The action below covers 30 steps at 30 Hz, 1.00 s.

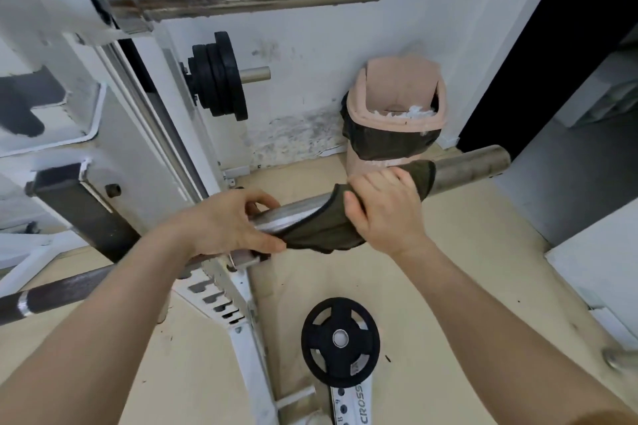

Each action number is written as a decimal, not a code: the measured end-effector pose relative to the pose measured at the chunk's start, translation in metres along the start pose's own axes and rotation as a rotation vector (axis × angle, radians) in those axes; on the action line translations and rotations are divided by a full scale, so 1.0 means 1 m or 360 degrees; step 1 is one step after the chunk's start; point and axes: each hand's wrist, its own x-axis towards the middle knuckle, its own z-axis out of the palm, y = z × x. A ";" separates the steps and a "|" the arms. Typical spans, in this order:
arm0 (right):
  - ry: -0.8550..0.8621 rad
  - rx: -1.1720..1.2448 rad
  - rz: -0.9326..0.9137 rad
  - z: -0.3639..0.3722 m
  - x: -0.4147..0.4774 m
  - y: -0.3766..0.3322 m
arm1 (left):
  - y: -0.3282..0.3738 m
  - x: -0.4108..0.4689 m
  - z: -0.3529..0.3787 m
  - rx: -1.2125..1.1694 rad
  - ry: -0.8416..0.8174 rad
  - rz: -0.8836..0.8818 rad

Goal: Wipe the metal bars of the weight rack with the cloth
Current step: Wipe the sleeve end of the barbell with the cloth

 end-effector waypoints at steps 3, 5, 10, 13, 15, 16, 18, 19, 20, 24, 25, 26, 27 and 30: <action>-0.0069 -0.0020 0.0329 -0.010 0.001 0.025 | -0.004 -0.004 -0.001 0.0101 0.0088 0.0020; -0.0297 -0.0021 0.0333 -0.016 0.000 0.019 | -0.007 -0.013 0.011 0.0550 0.0375 0.0087; -0.0643 -0.0029 -0.0287 -0.019 0.002 -0.050 | -0.008 -0.011 0.005 0.0544 0.0296 0.0168; -0.0624 -0.0077 -0.0500 -0.009 0.019 -0.075 | -0.009 -0.011 -0.015 0.0032 -0.0020 0.0039; -0.0521 -0.0041 -0.0590 -0.007 0.021 -0.063 | -0.002 -0.009 -0.006 0.0310 0.0065 0.0040; -0.0476 -0.0037 -0.0591 -0.007 0.018 -0.048 | 0.003 -0.008 0.005 0.0581 0.0196 0.0062; -0.0433 -0.0107 -0.0455 -0.010 0.011 -0.003 | 0.011 -0.004 0.029 0.0995 0.0521 0.0170; -0.0416 -0.0168 -0.0337 -0.013 0.008 0.022 | 0.012 0.000 0.037 0.1092 0.0645 0.0233; -0.0410 -0.0227 -0.0204 -0.016 0.006 0.046 | 0.013 0.002 0.039 0.1109 0.0681 0.0265; -0.0468 -0.0303 0.0266 -0.022 0.002 0.075 | 0.015 0.012 0.026 0.1032 0.0353 0.0070; -0.0395 -0.0298 0.0309 -0.021 0.000 0.058 | 0.019 0.015 0.030 0.1099 0.0358 0.0062; -0.0317 -0.0258 0.0289 -0.016 -0.003 0.034 | 0.025 0.019 0.038 0.1168 0.0438 0.0072; -0.0262 -0.0188 0.0197 -0.011 -0.006 0.006 | 0.033 0.024 0.048 0.1227 0.0572 0.0102; -0.0117 0.0084 -0.0160 0.006 -0.009 -0.046 | 0.052 0.031 0.079 0.1316 0.0911 0.0155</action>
